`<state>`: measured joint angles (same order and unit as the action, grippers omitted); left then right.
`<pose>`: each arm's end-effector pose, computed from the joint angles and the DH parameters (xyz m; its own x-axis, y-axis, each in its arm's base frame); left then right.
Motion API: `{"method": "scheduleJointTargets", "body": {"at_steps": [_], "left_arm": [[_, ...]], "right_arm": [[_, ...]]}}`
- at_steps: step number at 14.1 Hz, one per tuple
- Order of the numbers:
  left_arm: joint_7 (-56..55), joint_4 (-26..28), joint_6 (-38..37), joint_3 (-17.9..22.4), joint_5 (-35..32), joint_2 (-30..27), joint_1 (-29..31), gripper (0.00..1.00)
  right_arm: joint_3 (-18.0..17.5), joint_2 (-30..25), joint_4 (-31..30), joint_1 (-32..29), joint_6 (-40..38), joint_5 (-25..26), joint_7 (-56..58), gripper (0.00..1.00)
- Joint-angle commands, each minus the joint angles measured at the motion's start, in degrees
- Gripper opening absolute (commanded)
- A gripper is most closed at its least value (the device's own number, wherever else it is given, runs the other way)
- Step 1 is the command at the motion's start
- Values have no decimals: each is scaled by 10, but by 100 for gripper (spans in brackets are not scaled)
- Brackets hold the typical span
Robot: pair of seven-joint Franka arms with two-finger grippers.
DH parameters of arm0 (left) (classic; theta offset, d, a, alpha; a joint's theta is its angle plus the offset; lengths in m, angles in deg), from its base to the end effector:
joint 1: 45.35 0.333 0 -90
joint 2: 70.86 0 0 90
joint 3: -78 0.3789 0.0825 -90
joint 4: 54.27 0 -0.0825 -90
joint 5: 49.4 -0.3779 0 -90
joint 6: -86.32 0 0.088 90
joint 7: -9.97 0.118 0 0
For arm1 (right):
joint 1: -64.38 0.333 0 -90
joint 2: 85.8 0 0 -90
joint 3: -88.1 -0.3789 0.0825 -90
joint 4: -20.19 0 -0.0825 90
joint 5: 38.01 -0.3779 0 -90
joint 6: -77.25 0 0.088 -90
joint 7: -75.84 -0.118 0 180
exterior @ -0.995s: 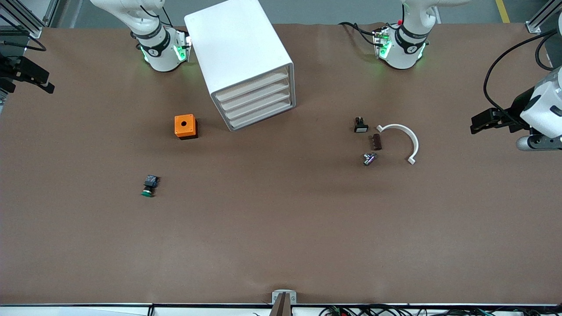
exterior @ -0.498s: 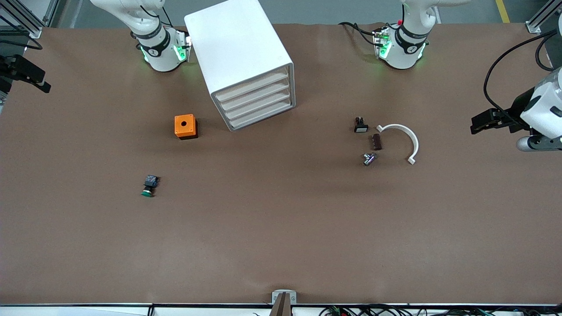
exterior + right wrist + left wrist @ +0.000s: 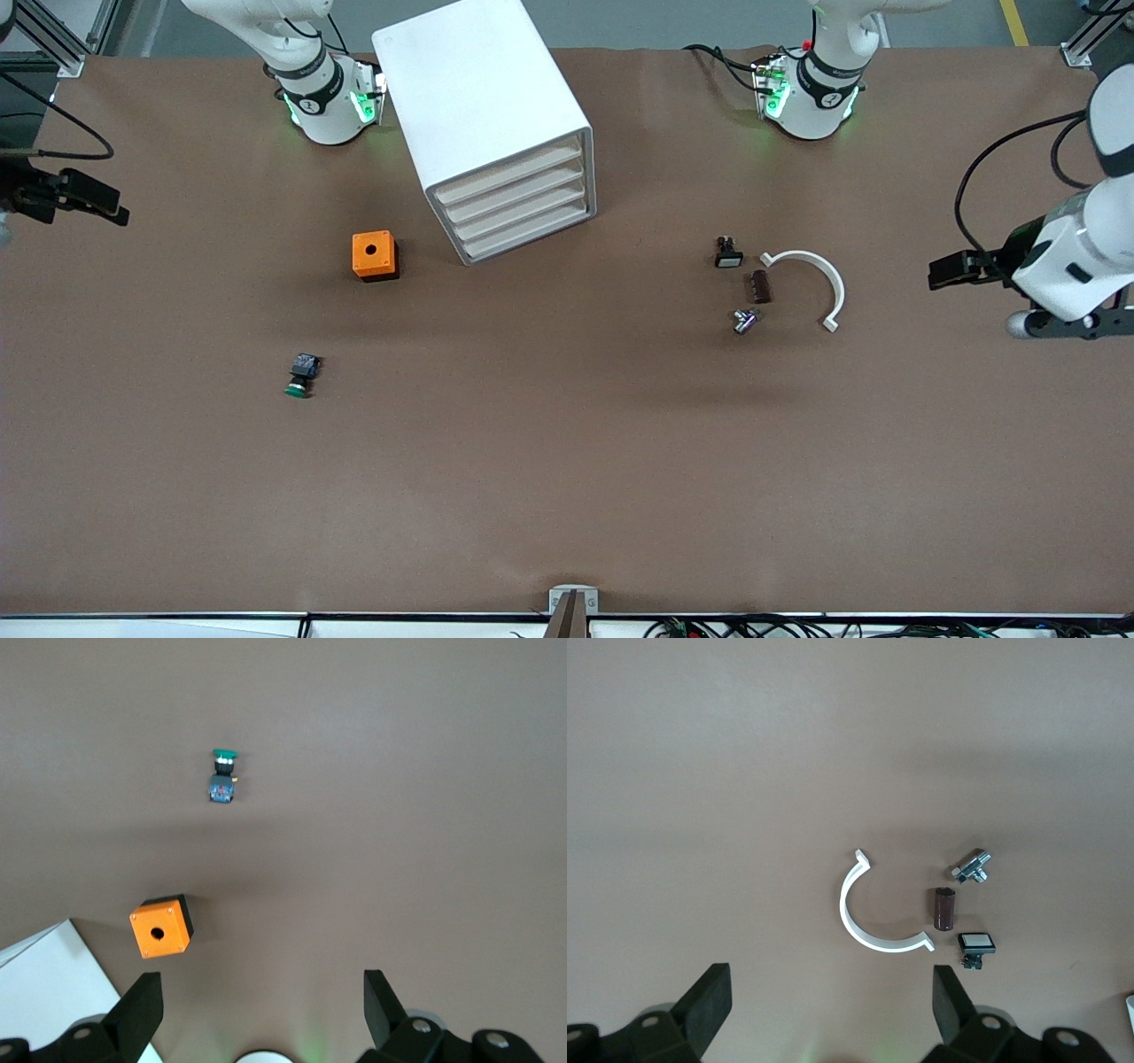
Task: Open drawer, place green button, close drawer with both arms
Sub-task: 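Reach the right gripper to the green button while the left gripper reaches the cabinet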
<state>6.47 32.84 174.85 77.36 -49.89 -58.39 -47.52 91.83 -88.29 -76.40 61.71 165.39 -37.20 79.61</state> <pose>0.6118 -0.0283 0.5709 0.9815 0.0130 -0.1909 0.0098 -0.9998 -0.0177 0.5205 -0.0610 0.6439 0.9935 -0.0454 -0.1044 -0.0452 -0.9990 0.0044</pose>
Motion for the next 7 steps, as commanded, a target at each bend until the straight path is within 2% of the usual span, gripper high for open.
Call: {"method": "scheduleJointTargets", "body": {"at_steps": [1,2,4,7], "left_arm": [[-7,-14,9,-2,13,37,-5,100],[-8,-14,25,-3,17,48,-5,100],[-9,-14,48,-4,27,67,-9,100],[-53,-14,72,-4,28,98,-33,100]], "right_arm": [[0,51,18,-5,28,6,3,100],[1,77,33,-6,41,15,5,100],[1,93,51,-6,42,43,12,100],[1,112,46,-3,68,32,5,100]]}}
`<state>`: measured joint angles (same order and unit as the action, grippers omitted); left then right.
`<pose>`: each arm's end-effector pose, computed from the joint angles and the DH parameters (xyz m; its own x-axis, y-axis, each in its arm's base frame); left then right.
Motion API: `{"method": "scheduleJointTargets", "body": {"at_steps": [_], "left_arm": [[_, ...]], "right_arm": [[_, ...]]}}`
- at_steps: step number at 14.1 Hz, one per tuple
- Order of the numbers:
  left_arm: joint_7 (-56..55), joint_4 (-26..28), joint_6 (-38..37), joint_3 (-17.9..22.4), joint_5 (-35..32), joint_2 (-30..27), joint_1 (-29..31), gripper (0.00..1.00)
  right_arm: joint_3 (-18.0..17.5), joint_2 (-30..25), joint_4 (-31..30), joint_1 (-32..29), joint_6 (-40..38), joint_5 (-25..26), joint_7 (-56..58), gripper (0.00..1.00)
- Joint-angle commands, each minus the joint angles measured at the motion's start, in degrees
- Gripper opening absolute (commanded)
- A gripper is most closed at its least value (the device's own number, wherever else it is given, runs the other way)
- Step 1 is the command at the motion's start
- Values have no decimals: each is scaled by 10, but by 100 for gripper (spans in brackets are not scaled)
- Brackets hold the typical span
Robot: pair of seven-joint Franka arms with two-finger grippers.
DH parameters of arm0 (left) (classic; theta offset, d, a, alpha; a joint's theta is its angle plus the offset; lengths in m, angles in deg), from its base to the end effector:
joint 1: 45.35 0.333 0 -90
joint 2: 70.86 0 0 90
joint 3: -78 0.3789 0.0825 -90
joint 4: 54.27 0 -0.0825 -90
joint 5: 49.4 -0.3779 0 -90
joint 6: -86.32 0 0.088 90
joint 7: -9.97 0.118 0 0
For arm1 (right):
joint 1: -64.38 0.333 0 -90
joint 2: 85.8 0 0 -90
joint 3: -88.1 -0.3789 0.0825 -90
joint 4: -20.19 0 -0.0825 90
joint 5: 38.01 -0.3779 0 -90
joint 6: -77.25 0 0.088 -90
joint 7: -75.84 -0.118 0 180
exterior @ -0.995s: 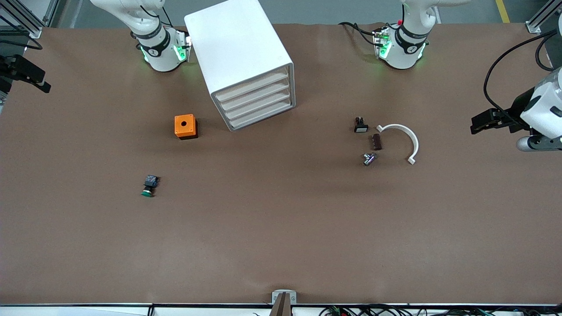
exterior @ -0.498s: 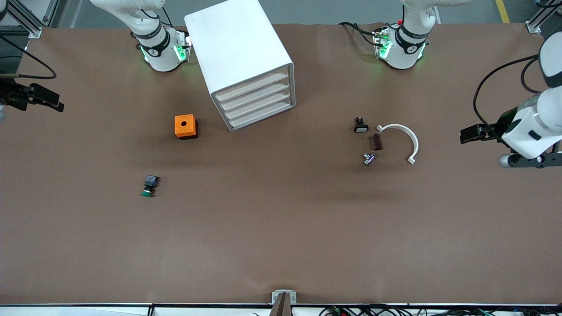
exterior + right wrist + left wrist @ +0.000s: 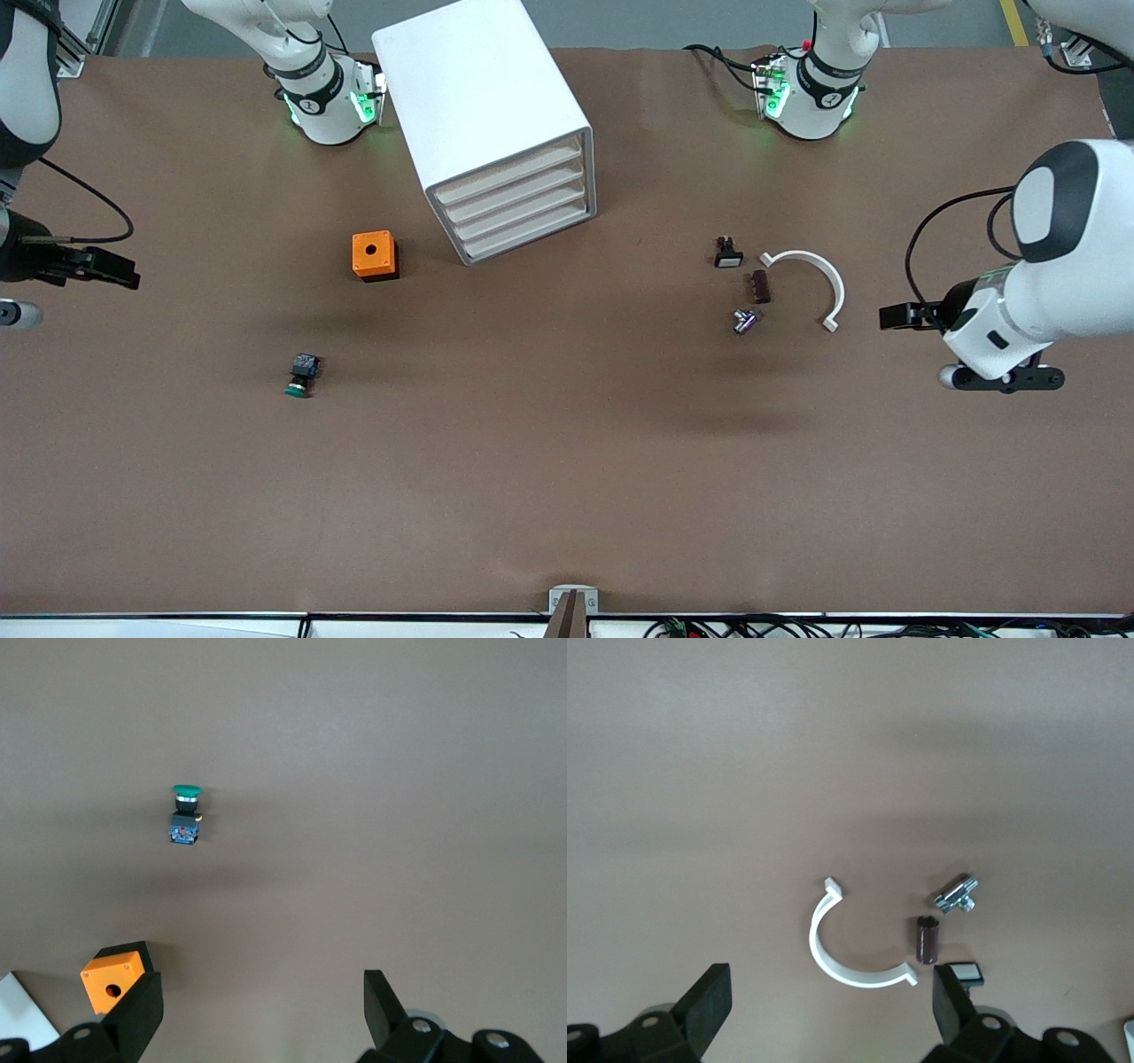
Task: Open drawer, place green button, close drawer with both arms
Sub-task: 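Reach the right gripper to the green button while the left gripper reaches the cabinet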
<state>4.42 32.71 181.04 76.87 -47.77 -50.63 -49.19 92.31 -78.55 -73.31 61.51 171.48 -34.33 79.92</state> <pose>0.6517 -0.0579 0.4929 0.9757 0.0142 -0.2185 0.0175 -0.9998 0.0129 0.5853 -0.0772 0.5823 0.9919 -0.0474 -0.1183 -0.0400 -0.9971 0.0641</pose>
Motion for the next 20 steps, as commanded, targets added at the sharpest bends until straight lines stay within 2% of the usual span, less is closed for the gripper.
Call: {"method": "scheduleJointTargets", "body": {"at_steps": [1,3,7,10,13,18,20], "left_arm": [[-56,-13,23,1,7,30,-24,100],[-110,-13,47,1,5,53,-48,100],[-239,-14,87,3,-4,97,-104,100],[-304,-19,94,4,-3,119,-138,100],[-391,-35,90,3,7,136,-171,100],[-490,-51,45,3,91,151,-214,100],[-544,-53,33,4,157,165,-221,100]], "right_arm": [[-3,23,5,3,23,-9,0,100],[-3,32,-47,1,89,-59,-28,100],[-3,29,-160,3,217,-66,-65,100],[-6,30,-178,19,234,-65,-139,100],[-6,43,-233,52,349,-66,-173,100],[-6,118,-243,67,454,-63,-181,100],[-6,151,-235,63,493,-60,-177,100]]}}
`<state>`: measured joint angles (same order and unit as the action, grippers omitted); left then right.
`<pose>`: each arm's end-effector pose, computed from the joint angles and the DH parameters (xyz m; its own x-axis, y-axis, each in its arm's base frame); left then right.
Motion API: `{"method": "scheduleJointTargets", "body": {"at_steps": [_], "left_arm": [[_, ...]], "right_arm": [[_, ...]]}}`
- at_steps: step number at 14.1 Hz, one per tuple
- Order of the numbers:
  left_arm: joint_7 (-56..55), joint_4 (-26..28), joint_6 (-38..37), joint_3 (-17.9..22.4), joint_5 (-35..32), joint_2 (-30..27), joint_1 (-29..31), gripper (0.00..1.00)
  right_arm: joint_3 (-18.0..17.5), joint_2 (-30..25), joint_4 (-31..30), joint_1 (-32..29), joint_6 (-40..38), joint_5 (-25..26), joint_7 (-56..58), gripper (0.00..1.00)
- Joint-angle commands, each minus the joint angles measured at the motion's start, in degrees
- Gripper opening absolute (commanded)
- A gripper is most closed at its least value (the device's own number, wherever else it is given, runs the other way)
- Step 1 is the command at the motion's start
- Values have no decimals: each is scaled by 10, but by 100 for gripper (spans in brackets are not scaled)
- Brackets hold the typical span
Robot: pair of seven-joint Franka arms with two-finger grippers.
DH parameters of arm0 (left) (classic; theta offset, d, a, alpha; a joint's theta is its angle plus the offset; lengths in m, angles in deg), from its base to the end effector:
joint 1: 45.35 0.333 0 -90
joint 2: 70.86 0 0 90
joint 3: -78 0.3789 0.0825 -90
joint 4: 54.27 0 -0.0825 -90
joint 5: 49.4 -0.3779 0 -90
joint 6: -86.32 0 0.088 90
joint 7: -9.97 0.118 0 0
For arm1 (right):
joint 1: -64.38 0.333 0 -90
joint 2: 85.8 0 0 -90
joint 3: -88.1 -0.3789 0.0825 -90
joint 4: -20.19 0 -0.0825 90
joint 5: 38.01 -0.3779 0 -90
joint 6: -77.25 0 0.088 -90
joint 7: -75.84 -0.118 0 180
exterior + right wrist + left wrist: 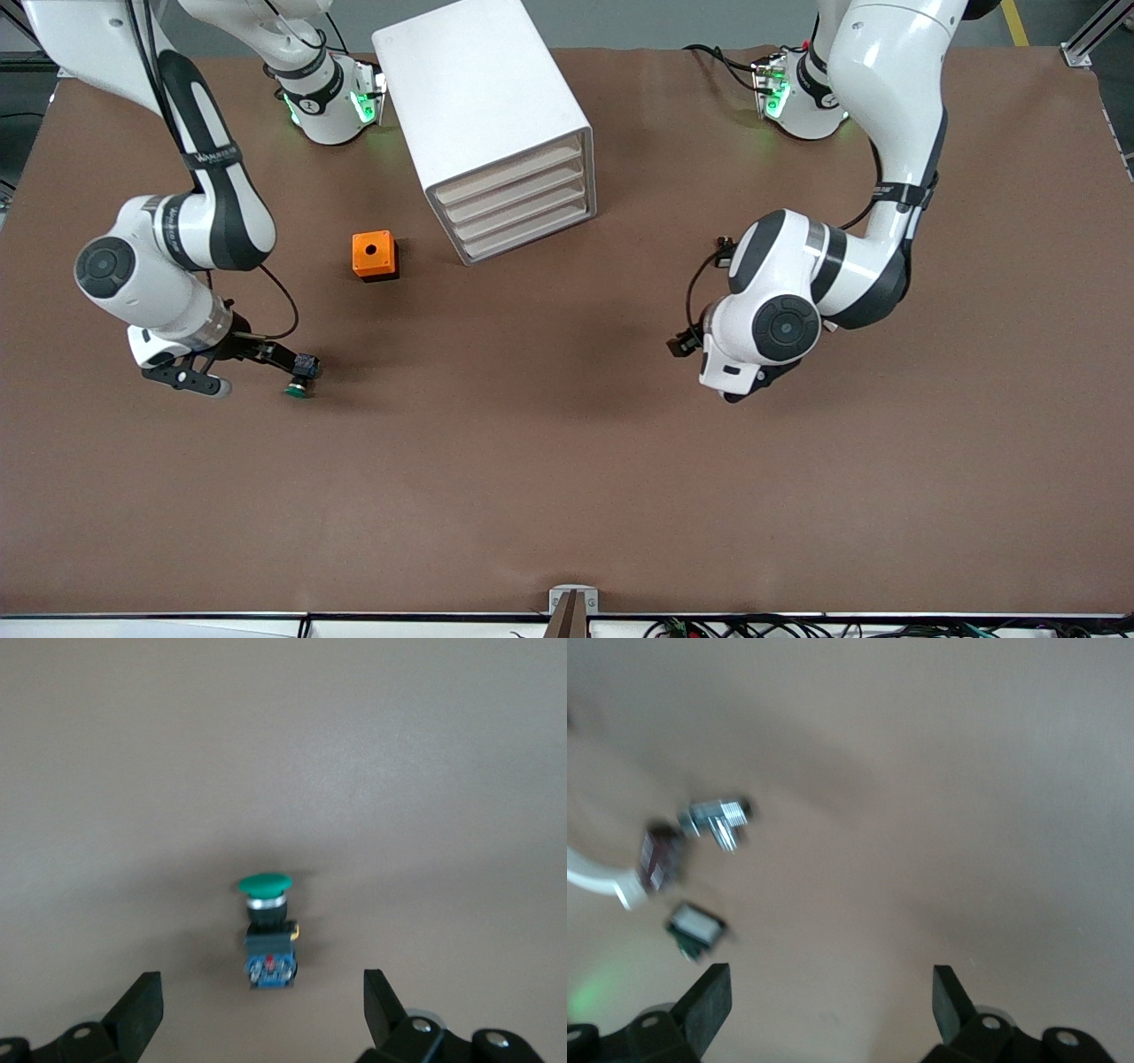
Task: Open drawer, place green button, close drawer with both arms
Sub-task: 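Grasp the green button with the right gripper while the left gripper grips the drawer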
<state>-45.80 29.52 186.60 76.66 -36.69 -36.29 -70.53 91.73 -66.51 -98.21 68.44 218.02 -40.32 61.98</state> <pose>0.6205 -0.3308 0.3543 0.7659 0.5408 -0.3477 0.5264 -0.8380 -0.1439 0.6126 0.0069 0.3267 0.9648 -0.2580 0.0515 -0.2573 -0.9661 -0.0191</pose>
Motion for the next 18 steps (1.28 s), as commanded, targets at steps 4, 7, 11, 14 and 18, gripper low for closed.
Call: {"method": "scheduleJointTargets", "body": {"at_steps": [4,7,11,14,18], "left_arm": [[-169,-22,-24,5,135,44,-28,100],[-265,-21,-24,3,187,55,-36,100],[-401,-22,-32,2,263,88,-37,100],[-475,-39,-57,1,324,134,-37,100],[-588,-50,-133,-11,374,172,-37,100]], "right_arm": [[0,54,20,0,42,0,-3,100],[0,79,26,-4,43,0,-3,100],[0,82,25,1,42,-2,-6,100],[0,93,24,2,43,-5,-17,100],[-1,100,20,2,55,-5,-18,100]]}}
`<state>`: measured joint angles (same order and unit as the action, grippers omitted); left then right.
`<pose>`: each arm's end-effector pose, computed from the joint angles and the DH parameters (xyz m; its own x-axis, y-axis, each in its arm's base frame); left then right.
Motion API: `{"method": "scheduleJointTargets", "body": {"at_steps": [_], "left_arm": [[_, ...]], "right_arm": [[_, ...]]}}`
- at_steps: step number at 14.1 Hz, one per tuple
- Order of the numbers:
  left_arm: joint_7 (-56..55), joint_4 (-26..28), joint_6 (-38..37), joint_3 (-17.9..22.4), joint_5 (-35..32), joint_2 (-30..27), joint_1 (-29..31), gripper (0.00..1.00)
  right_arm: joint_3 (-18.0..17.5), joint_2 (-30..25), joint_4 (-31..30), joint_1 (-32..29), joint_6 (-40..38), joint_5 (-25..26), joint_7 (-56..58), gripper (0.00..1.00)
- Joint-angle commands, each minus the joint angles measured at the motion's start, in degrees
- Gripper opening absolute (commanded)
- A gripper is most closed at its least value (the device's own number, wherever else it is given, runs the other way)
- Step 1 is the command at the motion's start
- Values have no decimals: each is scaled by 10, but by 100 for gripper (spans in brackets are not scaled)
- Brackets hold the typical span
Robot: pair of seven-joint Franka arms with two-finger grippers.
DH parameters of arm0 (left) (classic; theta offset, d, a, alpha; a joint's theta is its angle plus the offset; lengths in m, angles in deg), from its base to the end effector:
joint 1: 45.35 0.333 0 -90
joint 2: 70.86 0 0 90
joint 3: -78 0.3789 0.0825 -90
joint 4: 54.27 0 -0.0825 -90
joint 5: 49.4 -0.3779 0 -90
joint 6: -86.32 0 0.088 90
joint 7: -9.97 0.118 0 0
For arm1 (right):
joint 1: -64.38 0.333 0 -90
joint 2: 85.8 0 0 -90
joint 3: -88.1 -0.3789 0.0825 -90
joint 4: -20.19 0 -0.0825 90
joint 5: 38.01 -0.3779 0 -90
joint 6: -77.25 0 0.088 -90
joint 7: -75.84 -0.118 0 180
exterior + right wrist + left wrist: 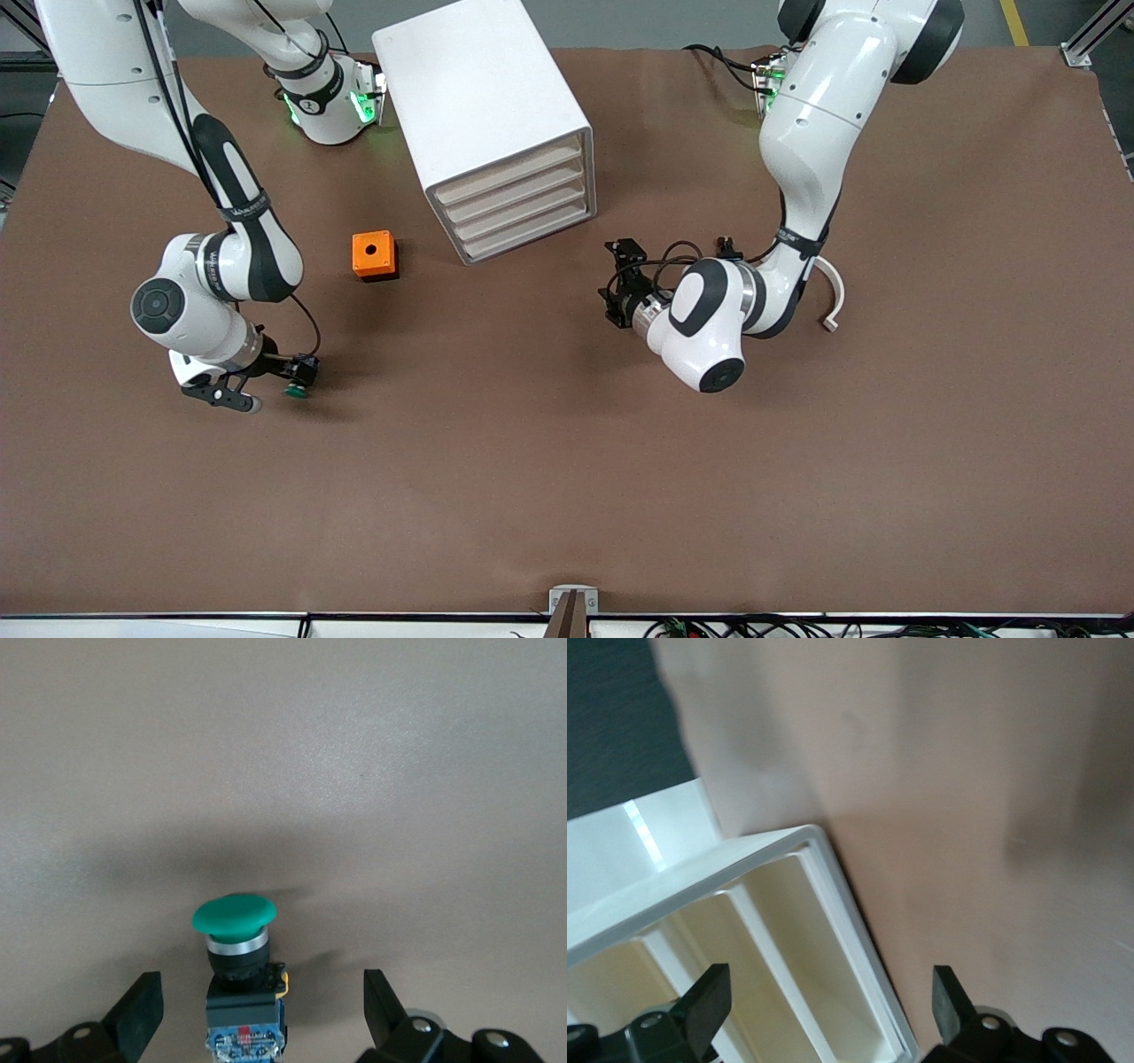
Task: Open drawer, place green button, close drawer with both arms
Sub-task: 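Grasp the green button with the right gripper while the left gripper grips the drawer, then pull the white drawer out of the cabinet with the left gripper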
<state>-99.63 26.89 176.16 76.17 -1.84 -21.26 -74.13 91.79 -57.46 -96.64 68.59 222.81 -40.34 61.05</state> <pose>0.5583 -0.4260 0.2162 -0.2989 0.8981 -0.3227 0.5796 -0.0978 -0.8090 0.6249 0.0076 0.2474 0.9625 -0.2712 0.0099 -0.2713 -0.9625 0.0049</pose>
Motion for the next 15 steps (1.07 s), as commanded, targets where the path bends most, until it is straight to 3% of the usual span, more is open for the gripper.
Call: {"method": "scheduleJointTargets", "body": {"at_steps": [1,5,6,7,9,15], "left_arm": [[-99,-25,-40,-11,47,42,-2,100],[-155,-31,-66,-19,62,61,-22,100],[-160,-31,-76,-18,62,65,-32,91],[-159,-30,-87,-18,63,65,-36,74],[-158,-31,-94,-22,64,65,-40,56],[-146,-27,-119,-36,62,67,-56,53]], "right_arm": [[-2,9,5,2,10,-6,-9,100],[-2,12,0,2,10,-6,-11,100],[-3,12,-3,6,10,-6,-11,100],[-2,12,-6,8,8,-7,-11,100],[-3,11,-15,10,5,-6,-11,100],[-3,8,-20,18,3,-7,-30,100]]}}
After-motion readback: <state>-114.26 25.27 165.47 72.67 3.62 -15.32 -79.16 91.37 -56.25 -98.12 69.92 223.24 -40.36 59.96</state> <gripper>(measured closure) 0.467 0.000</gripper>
